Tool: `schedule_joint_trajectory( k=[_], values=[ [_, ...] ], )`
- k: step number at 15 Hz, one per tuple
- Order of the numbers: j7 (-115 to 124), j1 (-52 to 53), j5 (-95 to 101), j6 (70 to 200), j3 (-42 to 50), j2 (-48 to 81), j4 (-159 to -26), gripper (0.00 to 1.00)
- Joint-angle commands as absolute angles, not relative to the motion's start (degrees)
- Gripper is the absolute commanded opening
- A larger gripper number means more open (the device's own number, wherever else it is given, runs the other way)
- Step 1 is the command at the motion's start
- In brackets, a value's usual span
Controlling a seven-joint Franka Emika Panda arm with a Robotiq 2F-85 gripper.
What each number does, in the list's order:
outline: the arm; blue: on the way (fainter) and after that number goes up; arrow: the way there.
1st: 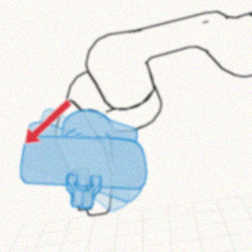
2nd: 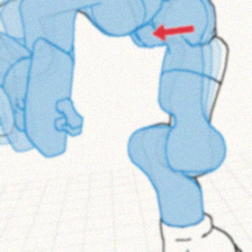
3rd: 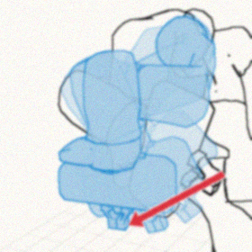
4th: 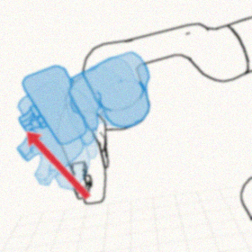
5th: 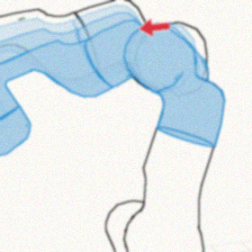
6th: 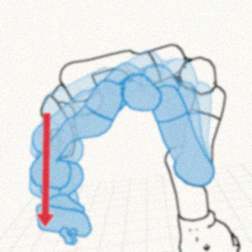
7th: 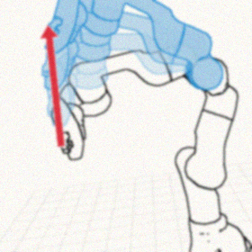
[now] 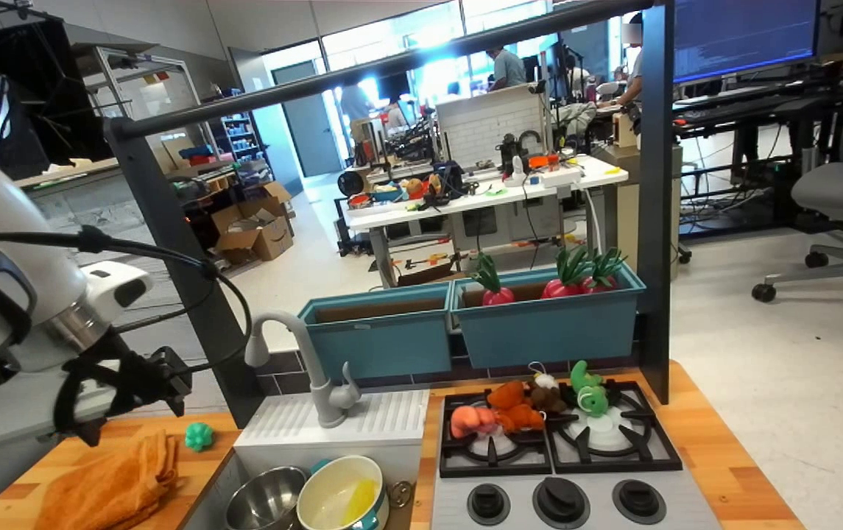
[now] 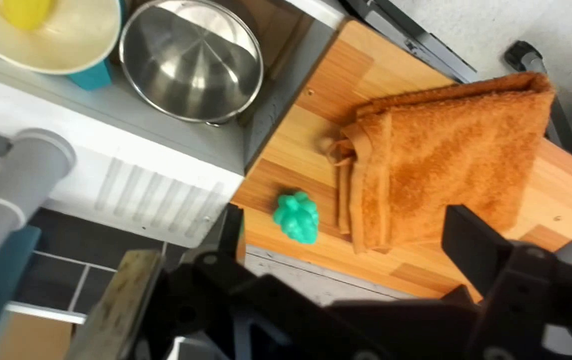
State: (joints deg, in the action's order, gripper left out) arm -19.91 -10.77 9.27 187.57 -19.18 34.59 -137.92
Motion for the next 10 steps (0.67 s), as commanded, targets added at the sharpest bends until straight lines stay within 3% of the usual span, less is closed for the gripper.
schedule_joint_trajectory(
  k=[1,3,4,10],
  values=[
    [-19.19,-3.44,13.1,186.56,-16.19,36.37,-134.05,1.0],
    [-18.91,-2.46,13.42,183.55,-17.57,40.9,-128.81,1.0],
    [-18.07,-3.08,12.84,185.94,-17.34,36.55,-134.08,1.0],
    [-17.84,-0.69,12.84,185.69,-15.98,41.14,-129.03,1.0]
  ],
)
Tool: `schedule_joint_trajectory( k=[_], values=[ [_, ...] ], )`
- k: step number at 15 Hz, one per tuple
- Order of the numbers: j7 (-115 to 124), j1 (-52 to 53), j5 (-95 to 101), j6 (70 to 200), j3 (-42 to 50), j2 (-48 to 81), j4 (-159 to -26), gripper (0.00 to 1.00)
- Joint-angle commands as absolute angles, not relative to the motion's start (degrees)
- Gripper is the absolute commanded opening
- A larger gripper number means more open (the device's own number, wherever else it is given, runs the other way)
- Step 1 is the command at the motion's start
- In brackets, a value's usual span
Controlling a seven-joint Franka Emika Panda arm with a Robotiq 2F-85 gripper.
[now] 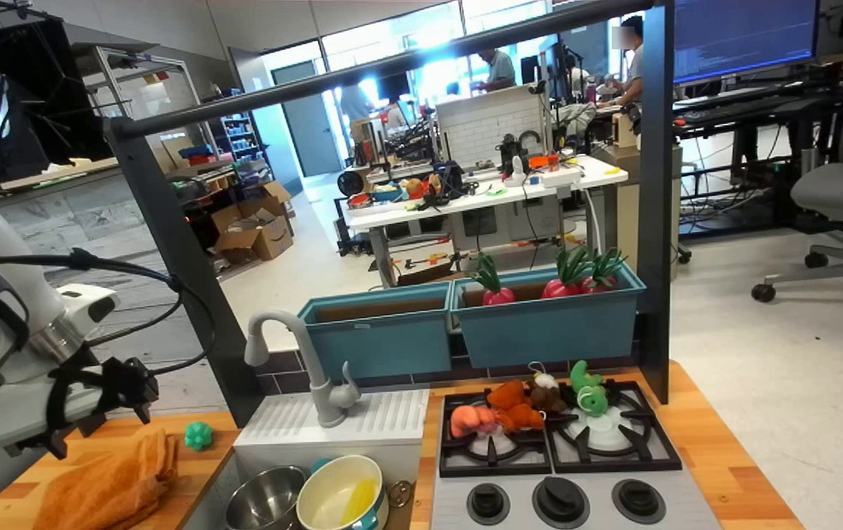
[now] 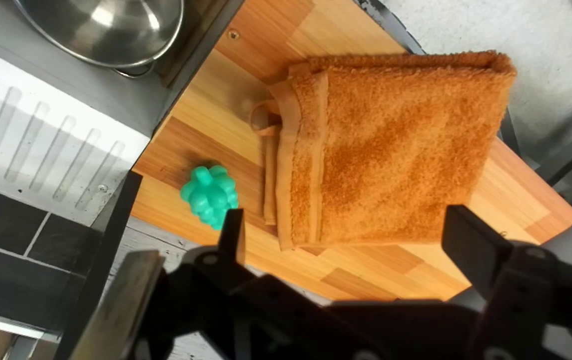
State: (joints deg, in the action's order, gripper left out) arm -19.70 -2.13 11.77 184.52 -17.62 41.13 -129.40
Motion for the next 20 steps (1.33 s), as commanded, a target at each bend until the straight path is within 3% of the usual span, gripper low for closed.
schedule_joint_trajectory(
  k=[1,13,20],
  values=[
    [-17.44,0.52,12.53,185.11,-14.94,41.68,-127.72,1.0],
    [-4.57,17.93,8.77,174.93,-3.16,59.48,-99.76,1.0],
    [1.79,22.59,6.99,177.19,2.42,64.03,-94.97,1.0]
  ],
)
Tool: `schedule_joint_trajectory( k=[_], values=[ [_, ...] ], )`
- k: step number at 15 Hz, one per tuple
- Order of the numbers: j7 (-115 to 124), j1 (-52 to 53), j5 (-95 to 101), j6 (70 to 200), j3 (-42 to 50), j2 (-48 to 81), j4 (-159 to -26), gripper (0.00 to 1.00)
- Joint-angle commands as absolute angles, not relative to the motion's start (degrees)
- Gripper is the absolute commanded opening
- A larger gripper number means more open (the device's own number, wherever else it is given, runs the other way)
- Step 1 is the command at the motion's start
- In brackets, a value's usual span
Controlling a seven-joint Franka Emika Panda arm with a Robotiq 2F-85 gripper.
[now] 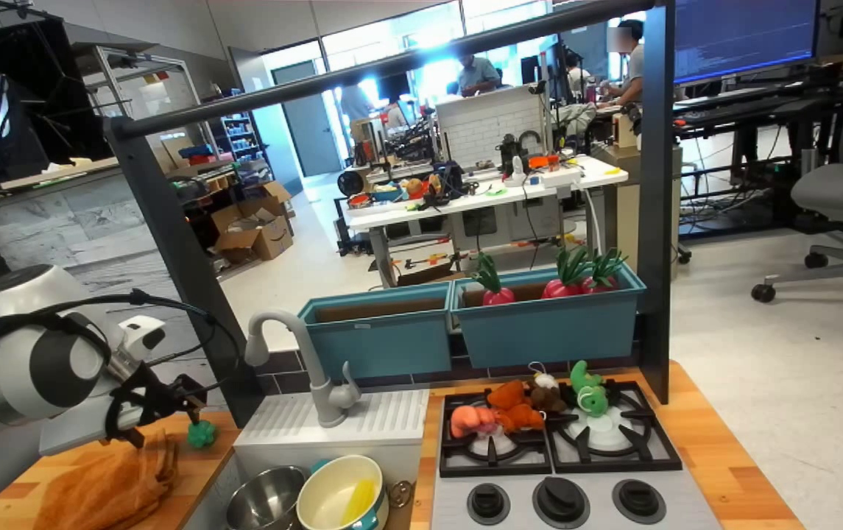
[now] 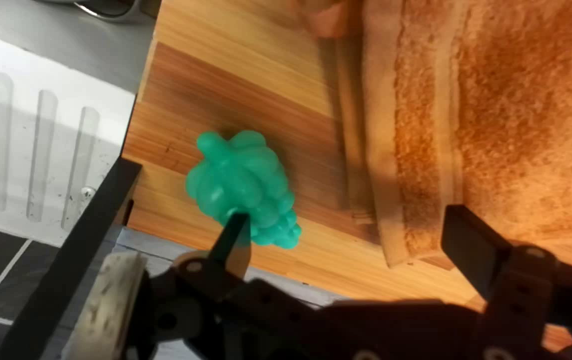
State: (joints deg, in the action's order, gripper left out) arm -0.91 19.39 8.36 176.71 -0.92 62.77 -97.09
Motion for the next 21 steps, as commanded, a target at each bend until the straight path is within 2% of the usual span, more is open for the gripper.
schedule_joint_trajectory(
  k=[1,11,16,17,18,21],
  values=[
    [2.64,23.34,6.96,177.16,3.5,64.07,-94.95,1.0],
    [9.07,29.81,5.71,179.2,11.63,63.02,-98.66,1.0],
    [10.82,30.49,4.05,178.07,12.65,63.74,-99.92,1.0],
    [10.81,29.97,3.51,177.71,12.2,63.8,-100.22,0.9],
    [10.73,29.5,3.15,177.48,11.88,63.88,-100.39,0.72],
    [10.94,29.0,2.39,177.14,11.57,64.14,-101.09,0.49]
  ],
)
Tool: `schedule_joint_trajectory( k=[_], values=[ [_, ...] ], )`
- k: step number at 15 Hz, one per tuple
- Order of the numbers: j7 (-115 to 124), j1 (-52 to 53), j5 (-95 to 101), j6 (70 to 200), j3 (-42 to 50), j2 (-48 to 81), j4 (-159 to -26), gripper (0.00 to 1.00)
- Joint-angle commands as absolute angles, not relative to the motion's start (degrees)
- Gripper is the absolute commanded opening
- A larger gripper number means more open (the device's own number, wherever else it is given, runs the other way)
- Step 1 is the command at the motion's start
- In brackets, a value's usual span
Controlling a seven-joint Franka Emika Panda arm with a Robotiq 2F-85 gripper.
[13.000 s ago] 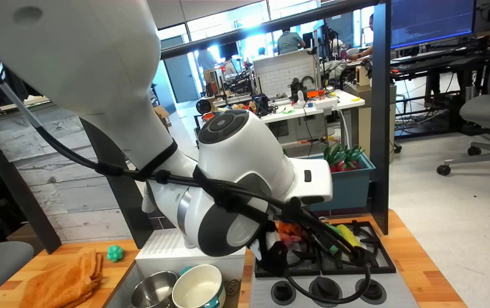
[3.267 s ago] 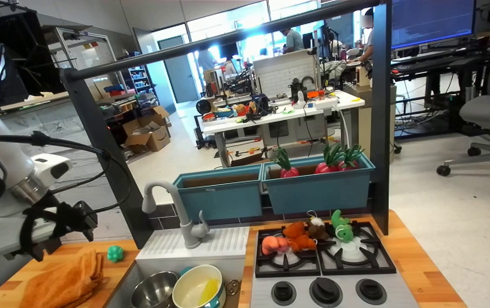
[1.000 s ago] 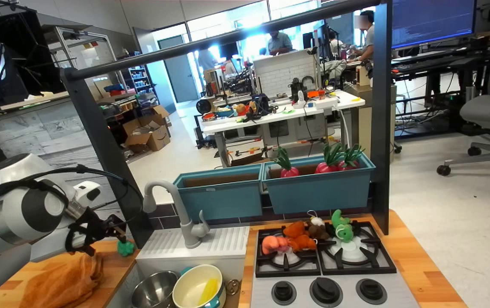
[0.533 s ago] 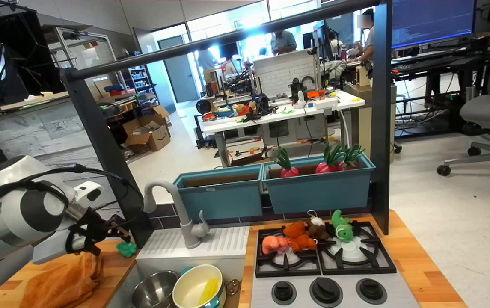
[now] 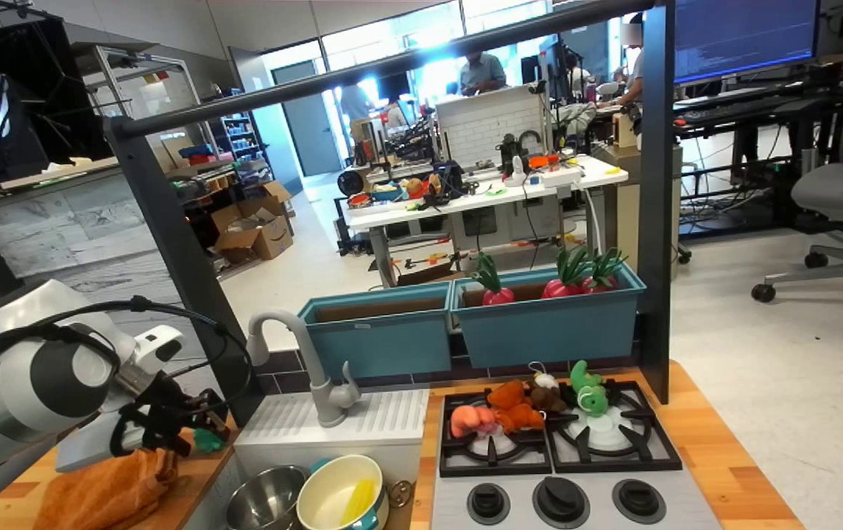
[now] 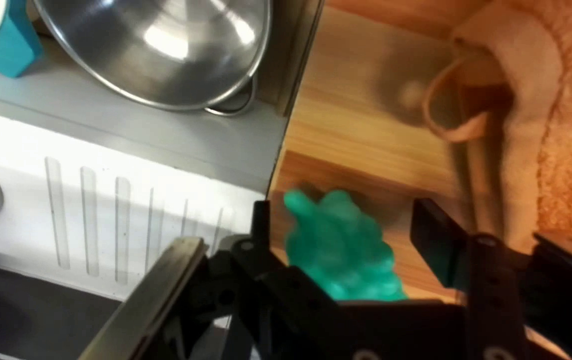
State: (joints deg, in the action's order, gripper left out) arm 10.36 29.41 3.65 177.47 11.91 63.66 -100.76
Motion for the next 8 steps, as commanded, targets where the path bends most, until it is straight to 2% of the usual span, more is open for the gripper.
schedule_joint_trajectory(
  k=[1,5,6,7,8],
  values=[
    [11.14,29.01,2.15,177.17,11.5,64.11,-101.44,0.42],
    [11.5,29.21,1.82,177.6,10.93,63.59,-101.69,0.13],
    [11.54,29.33,1.88,177.78,10.98,63.58,-101.69,0.18],
    [11.5,29.43,1.96,178.0,11.18,63.51,-101.68,0.47],
    [11.52,29.73,2.05,178.29,11.47,63.39,-101.79,0.44]
  ],
)
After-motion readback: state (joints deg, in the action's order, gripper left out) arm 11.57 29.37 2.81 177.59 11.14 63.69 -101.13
